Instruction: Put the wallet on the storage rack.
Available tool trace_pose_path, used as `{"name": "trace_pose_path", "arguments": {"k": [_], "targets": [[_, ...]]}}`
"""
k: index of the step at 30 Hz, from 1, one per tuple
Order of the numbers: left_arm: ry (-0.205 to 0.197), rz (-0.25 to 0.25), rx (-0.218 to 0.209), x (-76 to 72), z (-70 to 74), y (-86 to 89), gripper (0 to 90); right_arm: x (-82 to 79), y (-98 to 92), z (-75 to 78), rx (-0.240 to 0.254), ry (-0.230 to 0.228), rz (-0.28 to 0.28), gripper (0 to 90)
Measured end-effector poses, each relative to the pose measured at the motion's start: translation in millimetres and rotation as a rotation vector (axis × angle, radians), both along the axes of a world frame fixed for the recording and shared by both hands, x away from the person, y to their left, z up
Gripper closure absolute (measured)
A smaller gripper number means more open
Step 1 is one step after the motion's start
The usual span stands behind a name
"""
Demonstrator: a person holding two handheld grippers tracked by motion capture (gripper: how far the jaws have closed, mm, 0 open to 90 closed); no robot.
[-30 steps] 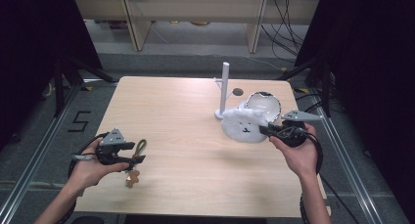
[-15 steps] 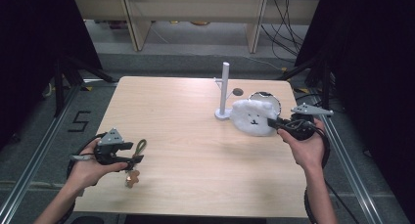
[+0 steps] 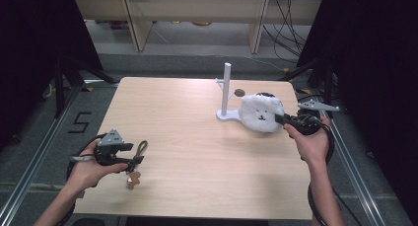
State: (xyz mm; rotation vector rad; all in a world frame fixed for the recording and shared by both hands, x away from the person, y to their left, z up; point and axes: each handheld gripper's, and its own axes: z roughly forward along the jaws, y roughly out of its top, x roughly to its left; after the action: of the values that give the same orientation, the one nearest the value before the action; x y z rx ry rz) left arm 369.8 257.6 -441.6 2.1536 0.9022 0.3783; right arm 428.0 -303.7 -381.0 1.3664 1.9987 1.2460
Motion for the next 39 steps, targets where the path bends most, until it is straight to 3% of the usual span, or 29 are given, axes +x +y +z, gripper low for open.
{"name": "trace_pose_path", "arguments": {"k": [7,8,10,14,20,26,28,29,33,34,35,39], "targets": [[0.008,0.002,-0.001,0.6,-1.6,0.8,35.0,13.4,-10.5,-3.1,0.009,0.008,-0.042,78.6],[0.009,0.003,-0.003,0.7,-1.9,0.9,35.0,13.6,-10.4,-2.9,0.026,0.03,-0.067,78.6],[0.008,0.005,-0.003,0.6,-1.8,1.4,35.0,19.4,-15.6,-4.5,0.007,0.013,-0.059,78.6],[0.012,0.007,-0.008,0.7,-3.1,1.6,35.0,23.6,-16.3,-4.2,0.019,0.036,-0.097,78.6],[0.014,0.009,-0.004,0.5,-3.8,3.1,35.0,34.2,-23.1,-7.1,-0.002,0.03,-0.094,78.6],[0.017,0.012,-0.004,0.7,-4.7,4.5,35.0,39.3,-27.2,-11.8,-0.026,0.064,-0.109,78.6],[0.018,0.015,-0.006,1.0,-5.6,4.0,35.0,41.4,-27.3,-14.7,-0.02,0.075,-0.11,78.5],[0.021,0.005,0.015,1.3,-4.9,4.9,35.0,42.8,-27.8,-15.5,-0.018,0.081,-0.108,78.5],[0.021,0.007,-0.005,1.1,-6.1,2.5,35.0,49.1,-27.6,-15.7,-0.017,0.095,-0.102,78.4],[0.021,0.006,-0.004,1.1,-6.3,2.3,35.0,49.0,-24.3,-15.3,-0.004,0.116,-0.127,78.3],[0.021,0.006,-0.004,1.2,-6.5,2.3,35.0,52.6,-26.3,-16.2,-0.03,0.107,-0.101,78.1],[0.023,0.006,-0.005,1.5,-7.3,2.3,35.0,59.9,-22.4,-20.6,-0.056,0.107,-0.12,77.0]]}}
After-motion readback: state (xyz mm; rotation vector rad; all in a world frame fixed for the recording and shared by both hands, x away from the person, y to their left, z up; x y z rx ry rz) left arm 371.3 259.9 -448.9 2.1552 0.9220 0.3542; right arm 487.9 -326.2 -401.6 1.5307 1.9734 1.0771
